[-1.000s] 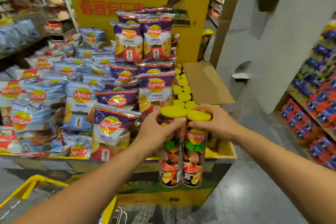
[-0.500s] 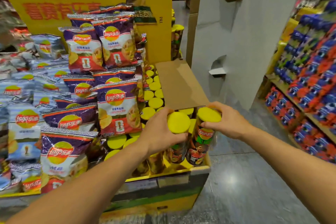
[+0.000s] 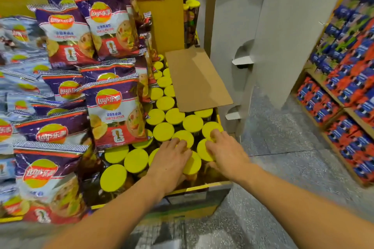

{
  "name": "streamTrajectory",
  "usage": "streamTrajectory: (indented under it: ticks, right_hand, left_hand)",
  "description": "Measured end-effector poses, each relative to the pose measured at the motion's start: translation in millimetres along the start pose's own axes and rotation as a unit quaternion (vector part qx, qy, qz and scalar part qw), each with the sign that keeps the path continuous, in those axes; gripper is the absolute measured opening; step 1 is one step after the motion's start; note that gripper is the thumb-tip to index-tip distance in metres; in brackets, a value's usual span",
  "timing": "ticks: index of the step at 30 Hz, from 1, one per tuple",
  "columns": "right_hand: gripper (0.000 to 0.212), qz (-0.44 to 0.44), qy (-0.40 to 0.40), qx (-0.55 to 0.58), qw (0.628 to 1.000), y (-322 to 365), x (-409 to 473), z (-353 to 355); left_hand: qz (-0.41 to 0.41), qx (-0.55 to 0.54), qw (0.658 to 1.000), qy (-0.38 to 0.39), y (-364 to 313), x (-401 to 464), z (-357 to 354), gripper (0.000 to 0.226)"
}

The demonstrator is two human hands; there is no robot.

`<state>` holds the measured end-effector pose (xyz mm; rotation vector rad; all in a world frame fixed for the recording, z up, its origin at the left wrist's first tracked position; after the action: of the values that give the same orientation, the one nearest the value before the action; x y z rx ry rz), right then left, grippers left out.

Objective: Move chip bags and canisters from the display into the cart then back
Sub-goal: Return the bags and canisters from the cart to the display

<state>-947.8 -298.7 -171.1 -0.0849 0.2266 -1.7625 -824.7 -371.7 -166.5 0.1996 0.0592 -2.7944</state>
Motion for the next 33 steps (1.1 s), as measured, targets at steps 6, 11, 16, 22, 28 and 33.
streamTrajectory:
  ticks: [6, 11, 16, 22, 28, 33]
  right_hand:
    - [0.052, -0.014, 0.032, 0.007, 0.999, -4, 7, 4]
    - [0.018, -0.055, 0.031, 0.115, 0.991, -8, 17, 34]
    - [0.014, -0.045, -0.014, 0.188, 0.981, 38, 37, 74]
    - [0.015, 0.033, -0.011, 0.227, 0.973, 142, 50, 117]
    - [0.013, 0.132, 0.019, 0.232, 0.963, 256, 48, 144]
    - [0.017, 0.187, 0.041, 0.244, 0.951, 340, 36, 158]
  left_hand:
    - [-0.008, 0.001, 1.0, 0.01, 4, -7, -1, 0.073]
    - [0.01, -0.023, 0.999, -0.028, 15, -31, 17, 0.059]
    - [0.062, -0.122, 0.987, -0.088, 43, -72, 39, 0.042]
    - [0.133, -0.235, 0.952, -0.141, 88, -155, 45, 0.023]
    - [0.221, -0.295, 0.913, -0.177, 133, -264, 32, 0.019]
    - [0.284, -0.308, 0.893, -0.163, 164, -350, 6, 0.027]
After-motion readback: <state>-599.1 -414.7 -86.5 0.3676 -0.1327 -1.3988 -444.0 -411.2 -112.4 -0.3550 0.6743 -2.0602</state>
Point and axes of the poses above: each hand's wrist, its own x-axis towards the middle knuckle, its own z-axis out of the back of the hand, y = z × x, the point moved 6 cm from there along x, towards the middle knuckle, and after that the axes turned 13 degrees about -x, right-handed, at the moved point
